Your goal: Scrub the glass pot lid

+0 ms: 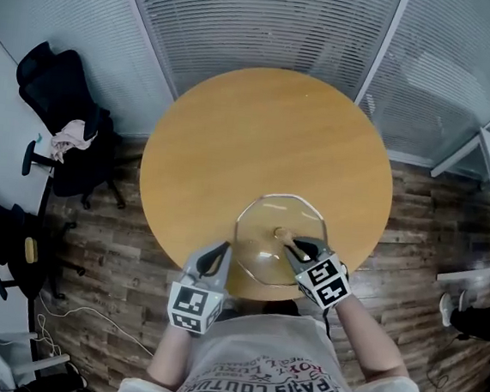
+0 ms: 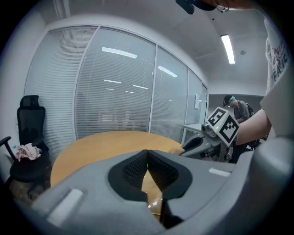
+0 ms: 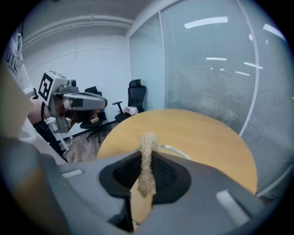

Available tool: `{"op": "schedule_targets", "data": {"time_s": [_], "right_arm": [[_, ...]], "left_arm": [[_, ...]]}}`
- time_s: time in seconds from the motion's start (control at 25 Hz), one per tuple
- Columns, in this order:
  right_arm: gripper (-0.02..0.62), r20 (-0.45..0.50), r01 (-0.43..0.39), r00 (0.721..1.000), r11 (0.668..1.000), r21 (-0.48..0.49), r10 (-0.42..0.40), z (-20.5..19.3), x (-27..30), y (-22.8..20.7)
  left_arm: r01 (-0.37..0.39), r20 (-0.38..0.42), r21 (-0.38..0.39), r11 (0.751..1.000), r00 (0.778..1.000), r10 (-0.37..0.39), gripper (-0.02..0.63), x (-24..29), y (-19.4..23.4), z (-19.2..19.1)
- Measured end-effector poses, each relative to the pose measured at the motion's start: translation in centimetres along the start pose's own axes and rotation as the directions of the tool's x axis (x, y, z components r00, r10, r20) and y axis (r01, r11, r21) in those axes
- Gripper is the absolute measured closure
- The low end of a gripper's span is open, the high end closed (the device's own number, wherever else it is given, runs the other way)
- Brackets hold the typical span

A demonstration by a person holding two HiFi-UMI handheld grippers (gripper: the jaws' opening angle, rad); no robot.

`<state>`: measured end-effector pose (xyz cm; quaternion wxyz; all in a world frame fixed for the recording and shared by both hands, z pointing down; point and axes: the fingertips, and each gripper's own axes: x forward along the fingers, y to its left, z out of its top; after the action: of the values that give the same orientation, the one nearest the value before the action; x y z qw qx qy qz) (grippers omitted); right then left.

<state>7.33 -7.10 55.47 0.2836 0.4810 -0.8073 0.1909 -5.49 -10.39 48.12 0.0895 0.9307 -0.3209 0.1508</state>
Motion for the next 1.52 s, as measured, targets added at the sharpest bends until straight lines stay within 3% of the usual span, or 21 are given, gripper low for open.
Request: {"op": "schedule_targets", "data": {"time_s": [0.12,0.28,0.72,1.16,1.52], "right_arm": [[0.531,0.156,0.098,0.982,0.994,0.045,-0.104,2.9,-2.1,-1.7],[0.532,0.282,0.152,0.943,0.981,0.117,-0.179,4.4,-4.6,-3.0],[0.535,0.413,0.27,0.849,0.943,0.193,-0.328,6.3,-8.9,-6.2],[0.535,0.425,0.269,0.85,0.951,0.155,-0.31,7.0,-9.5,-5.1],[0.535,0.486,0.319,0.818,0.946,0.064,-0.309,9.0,-10.9,-3.2]], "left_arm": [[0.005,0.015,0.013,1.0,1.0,-0.006,0.598,0.7,-0.2,1.2],[0.009,0.042,0.028,1.0,0.999,-0.01,0.598,1.2,-0.3,2.6],[0.003,0.129,-0.013,1.0,0.992,-0.001,0.598,1.9,-0.1,6.1],[0.029,0.158,0.026,0.999,0.987,-0.033,0.598,1.7,-1.6,7.9],[0.036,0.157,0.018,0.999,0.987,-0.038,0.598,1.6,-2.4,7.6]]}}
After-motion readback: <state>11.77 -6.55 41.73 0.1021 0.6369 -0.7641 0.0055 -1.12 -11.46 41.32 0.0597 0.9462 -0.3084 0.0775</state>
